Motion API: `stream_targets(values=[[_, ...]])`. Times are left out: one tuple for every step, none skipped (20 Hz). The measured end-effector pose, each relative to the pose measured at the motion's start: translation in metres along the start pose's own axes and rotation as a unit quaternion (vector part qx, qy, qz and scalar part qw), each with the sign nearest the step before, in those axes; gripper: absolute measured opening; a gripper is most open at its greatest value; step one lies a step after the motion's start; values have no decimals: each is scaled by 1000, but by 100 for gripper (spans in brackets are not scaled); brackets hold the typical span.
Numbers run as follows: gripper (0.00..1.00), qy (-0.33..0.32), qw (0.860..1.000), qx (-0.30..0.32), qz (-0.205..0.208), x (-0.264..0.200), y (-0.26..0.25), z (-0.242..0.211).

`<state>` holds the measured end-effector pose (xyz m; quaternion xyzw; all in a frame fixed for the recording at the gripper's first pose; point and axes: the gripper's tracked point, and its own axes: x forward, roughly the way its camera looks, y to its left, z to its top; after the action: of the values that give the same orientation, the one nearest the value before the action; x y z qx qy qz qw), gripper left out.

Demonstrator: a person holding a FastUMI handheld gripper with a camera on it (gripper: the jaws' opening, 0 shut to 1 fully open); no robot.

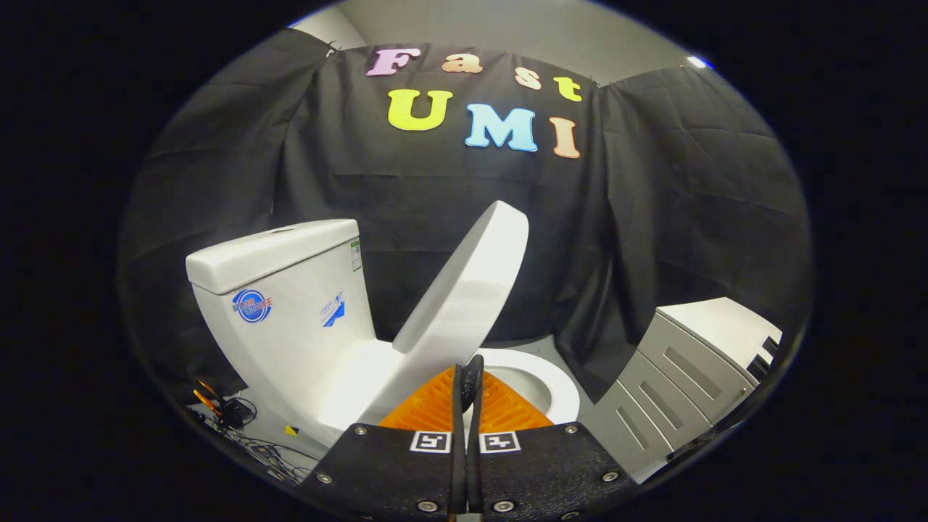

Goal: Open the toilet lid.

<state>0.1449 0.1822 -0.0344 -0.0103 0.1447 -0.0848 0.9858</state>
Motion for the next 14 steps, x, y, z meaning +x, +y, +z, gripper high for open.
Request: stream_targets(values=[[0, -3, 1000, -12, 0, -1, 4, 2], [0, -9, 1000, -27, 1, -2, 8, 4], [0, -15, 999, -37, 2, -3, 13, 8], [0, -20, 999, -47, 4, -5, 18, 10], [0, -21, 998, -55, 5, -5, 22, 13], [0, -24, 998, -58, 7, -6, 26, 15], [0, -24, 998, -58, 9, -6, 29, 18], [0, -26, 998, -59, 11, -8, 33, 19], [0, -27, 998, -59, 12, -7, 36, 21], [0, -29, 998, -61, 15, -8, 41, 23], [0, -33, 997, -64, 18, -8, 45, 26], [0, -35, 997, -67, 20, -9, 50, 28], [0, -39, 996, -72, 21, -10, 54, 29], [0, -40, 996, -78, 21, -10, 58, 30]])
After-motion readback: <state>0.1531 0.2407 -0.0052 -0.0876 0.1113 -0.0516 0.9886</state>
